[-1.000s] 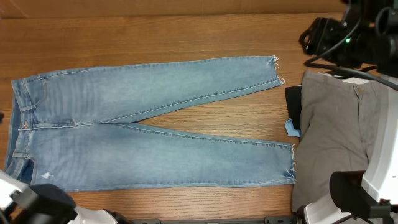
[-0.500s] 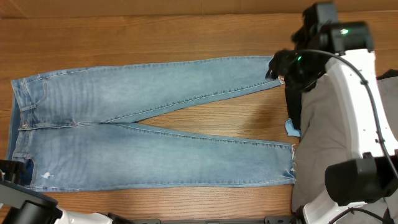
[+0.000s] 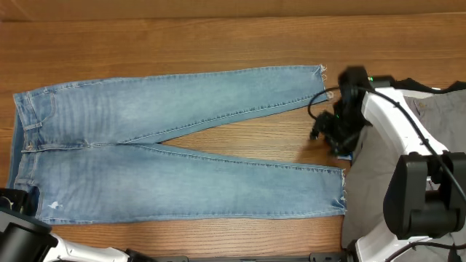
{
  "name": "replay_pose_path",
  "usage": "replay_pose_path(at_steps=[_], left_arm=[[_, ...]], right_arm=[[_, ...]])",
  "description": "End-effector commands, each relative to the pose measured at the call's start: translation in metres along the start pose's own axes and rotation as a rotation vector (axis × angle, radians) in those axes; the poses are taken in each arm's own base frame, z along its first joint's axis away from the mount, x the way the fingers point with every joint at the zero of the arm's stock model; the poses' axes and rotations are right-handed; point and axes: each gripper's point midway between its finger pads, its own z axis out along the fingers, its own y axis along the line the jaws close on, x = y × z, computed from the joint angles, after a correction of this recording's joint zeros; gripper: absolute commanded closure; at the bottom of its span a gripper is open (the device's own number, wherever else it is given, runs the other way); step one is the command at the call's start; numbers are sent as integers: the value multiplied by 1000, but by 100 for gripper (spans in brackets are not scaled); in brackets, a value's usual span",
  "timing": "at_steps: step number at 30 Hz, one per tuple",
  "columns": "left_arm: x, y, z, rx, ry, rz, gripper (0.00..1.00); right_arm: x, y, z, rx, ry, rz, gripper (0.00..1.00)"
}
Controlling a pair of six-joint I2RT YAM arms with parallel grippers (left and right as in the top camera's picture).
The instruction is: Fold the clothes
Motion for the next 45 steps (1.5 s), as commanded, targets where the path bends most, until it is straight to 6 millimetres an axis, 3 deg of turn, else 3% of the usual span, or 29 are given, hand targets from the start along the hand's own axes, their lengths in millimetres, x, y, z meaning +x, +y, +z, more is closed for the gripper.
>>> replay_pose_path(at_steps=[1, 7, 10, 14, 16, 17, 18, 24, 26, 28, 32, 35, 38, 41, 45], left_arm=[[3, 6, 15, -28, 30, -16, 59], [7, 8, 23, -45, 56, -16, 89], [6, 8, 23, -43, 53, -16, 96], [2, 0, 23, 1, 42, -17, 96], [2, 0, 23, 1, 41, -17, 96], [2, 0, 23, 1, 41, -17, 96], [3, -1, 23, 5, 45, -17, 96], [5, -5, 23, 27, 56, -17, 91], [4, -5, 23, 31, 53, -17, 91], [2, -6, 22, 35, 44, -17, 90], [-3, -17, 22, 96, 31, -2, 85], [-1, -32, 20, 179, 43, 15, 83], [-2, -39, 18, 220, 46, 16, 82], [-1, -39, 18, 219, 50, 17, 86], [0, -38, 18, 217, 51, 38, 90]], right_arm=[[-1, -19, 7, -4, 23, 91, 37], [3, -36, 7, 8, 55, 136, 37], [10, -40, 11, 22, 81, 144, 37], [19, -49, 26, 37, 109, 164, 37], [12, -47, 37, 11, 76, 146, 41], [10, -46, 41, -1, 62, 129, 46], [10, -44, 45, -13, 60, 125, 58], [16, -34, 72, -67, 46, 98, 63], [9, -29, 81, -90, 2, 109, 70], [-7, -19, 85, -136, -69, 117, 83], [-53, 12, 71, -261, -265, 54, 88], [-76, 24, 56, -322, -351, 55, 91], [-92, 31, 36, -351, -398, 12, 60], [-90, 32, 10, -335, -376, -47, 50], [-69, 19, -15, -247, -303, -42, 48]])
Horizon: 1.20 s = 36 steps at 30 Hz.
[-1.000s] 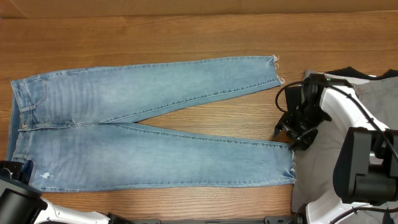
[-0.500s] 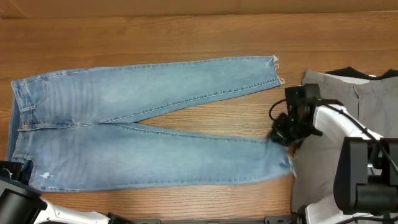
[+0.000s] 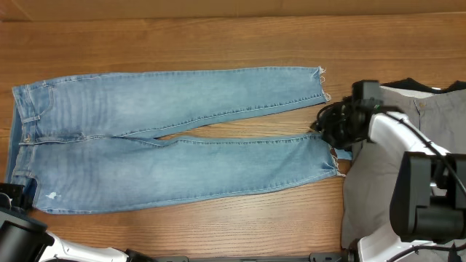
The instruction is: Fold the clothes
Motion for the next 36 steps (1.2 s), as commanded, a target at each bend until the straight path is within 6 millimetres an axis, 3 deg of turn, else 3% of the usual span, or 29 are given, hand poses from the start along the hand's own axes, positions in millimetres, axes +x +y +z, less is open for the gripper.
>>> replay_pose_path(at_steps=[1, 7, 14, 17, 19, 22, 25, 27, 34, 36], left_arm=[[9, -6, 12, 42, 57, 29, 91], [10, -6, 12, 43, 58, 29, 94], [10, -6, 12, 42, 60, 29, 93], [10, -6, 12, 43, 61, 29, 84], [11, -6, 12, 42, 63, 28, 76], [11, -6, 12, 42, 62, 29, 60], [11, -5, 12, 38, 64, 41, 54], [12, -1, 12, 17, 65, 45, 52], [11, 9, 12, -39, 58, 44, 55], [12, 9, 12, -40, 60, 44, 79]], right_arm=[[-4, 8, -35, 47, -24, -57, 48], [44, -36, -43, 241, 136, 39, 47], [80, -80, -15, 337, 190, 195, 52], [85, -91, 1, 331, 168, 233, 56], [85, -93, 5, 323, 157, 234, 60], [79, -91, 8, 308, 134, 223, 76], [74, -87, 5, 299, 130, 188, 89], [71, -83, 2, 292, 128, 154, 91], [53, -65, -30, 297, 75, 42, 95], [49, -58, -40, 283, 53, 27, 95]])
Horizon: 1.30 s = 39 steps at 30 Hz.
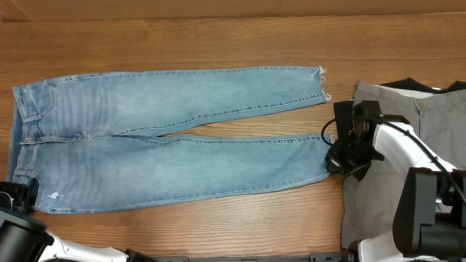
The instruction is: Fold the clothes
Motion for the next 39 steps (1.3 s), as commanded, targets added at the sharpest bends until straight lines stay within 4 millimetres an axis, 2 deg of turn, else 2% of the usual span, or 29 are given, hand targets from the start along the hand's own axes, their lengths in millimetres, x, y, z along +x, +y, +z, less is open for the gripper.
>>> replay_pose_path(at_steps=[1, 5, 9, 11, 16, 22, 25, 28, 31, 34, 39], left_arm=[[8, 11, 11, -52, 41, 8, 94], [15, 11, 5, -54, 67, -8, 96], [14, 5, -23, -49, 46, -31, 96], [10, 1, -47, -51, 13, -40, 96], [5, -11, -120, -34, -117, -53, 96], [5, -17, -218, -25, -370, -63, 96], [7, -21, -246, 2, -450, -62, 96], [6, -25, -252, 13, -471, -55, 96], [5, -30, -244, -1, -452, -40, 96], [3, -36, -233, -56, -440, -7, 96], [0, -45, -211, -143, -412, 44, 96]], right_arm=[[-17, 12, -36, -23, -121, -69, 96], [-17, 20, -65, -57, -173, -81, 96], [-10, 25, -101, -86, -220, -91, 96], [-1, 24, -119, -95, -234, -90, 96], [21, 21, -161, -129, -284, -90, 96], [48, 20, -221, -208, -400, -97, 96], [53, 23, -246, -264, -466, -77, 96], [45, 33, -263, -326, -543, -73, 96], [25, 48, -270, -377, -590, -50, 96], [-6, 67, -259, -384, -574, -23, 96], [-52, 116, -230, -481, -489, -70, 96]])
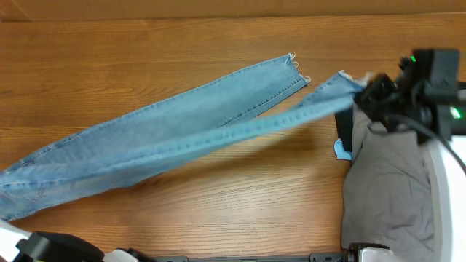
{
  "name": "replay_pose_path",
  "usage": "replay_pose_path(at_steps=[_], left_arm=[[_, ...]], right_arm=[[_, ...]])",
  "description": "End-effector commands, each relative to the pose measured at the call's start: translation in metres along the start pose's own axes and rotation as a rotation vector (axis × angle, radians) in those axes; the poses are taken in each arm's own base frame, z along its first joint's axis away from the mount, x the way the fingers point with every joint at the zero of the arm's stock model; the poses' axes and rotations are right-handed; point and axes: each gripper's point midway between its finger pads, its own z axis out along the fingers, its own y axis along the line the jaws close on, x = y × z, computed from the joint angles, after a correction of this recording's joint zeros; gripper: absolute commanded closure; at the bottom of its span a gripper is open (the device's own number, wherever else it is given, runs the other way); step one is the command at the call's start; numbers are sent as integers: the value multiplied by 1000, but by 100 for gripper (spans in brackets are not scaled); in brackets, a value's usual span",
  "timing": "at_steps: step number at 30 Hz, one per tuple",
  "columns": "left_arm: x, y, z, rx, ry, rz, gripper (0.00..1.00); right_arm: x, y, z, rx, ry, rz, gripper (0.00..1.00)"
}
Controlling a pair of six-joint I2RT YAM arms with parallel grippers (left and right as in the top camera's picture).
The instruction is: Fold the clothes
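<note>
The light blue jeans (167, 138) stretch diagonally across the overhead view from the lower left edge to the upper right. They are raised off the table and cast a shadow beneath. My right gripper (362, 86) is shut on the frayed hem of one leg (342, 81), holding it up at the right. The other leg's hem (291, 67) lies just left of it. The waist end runs off the left edge. Only part of the left arm (51, 249) shows at the bottom left; its fingers are out of sight.
A grey garment (386, 182) lies piled at the right edge under the right arm, with a small blue scrap (340, 151) beside it. The wooden table (218, 218) surrounds the jeans.
The jeans lay flat with my right gripper low at the near leg's hem. Now that hem is held up and farther back, and the whole garment is off the table and slanted.
The jeans first lay flat with legs spread and my right gripper between the hems. Then the near leg lay close beside the far one, gripper at its hem. It stayed at that hem, and now holds it aloft with the jeans slanted.
</note>
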Motion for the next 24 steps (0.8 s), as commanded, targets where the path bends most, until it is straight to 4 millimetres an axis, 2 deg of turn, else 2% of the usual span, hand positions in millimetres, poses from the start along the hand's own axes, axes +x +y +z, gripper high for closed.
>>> replay_pose_path(at_steps=[1, 4, 7, 10, 16, 22, 23, 24], left_arm=[[-10, 1, 14, -105, -30, 35, 96], [-6, -6, 32, -160, -10, 82, 96], [-2, -15, 50, -208, 12, 132, 96], [1, -24, 66, -220, 29, 160, 96], [2, -33, 87, -212, 46, 165, 96], [-1, -42, 90, -194, 24, 174, 94], [-1, -47, 90, -181, 19, 181, 89], [-1, -49, 90, -176, 14, 184, 81]], right_arm=[[-21, 13, 48, -54, 44, 29, 96], [-27, 25, 89, -115, 95, 21, 96], [-28, 25, 128, -111, 130, 71, 96], [-29, 24, 157, -109, 145, 103, 96], [-31, 41, 189, -149, 123, 134, 96], [-37, 62, 223, -178, 41, 214, 96], [-41, 78, 235, -231, -1, 179, 75], [-43, 84, 238, -252, -16, 167, 40]])
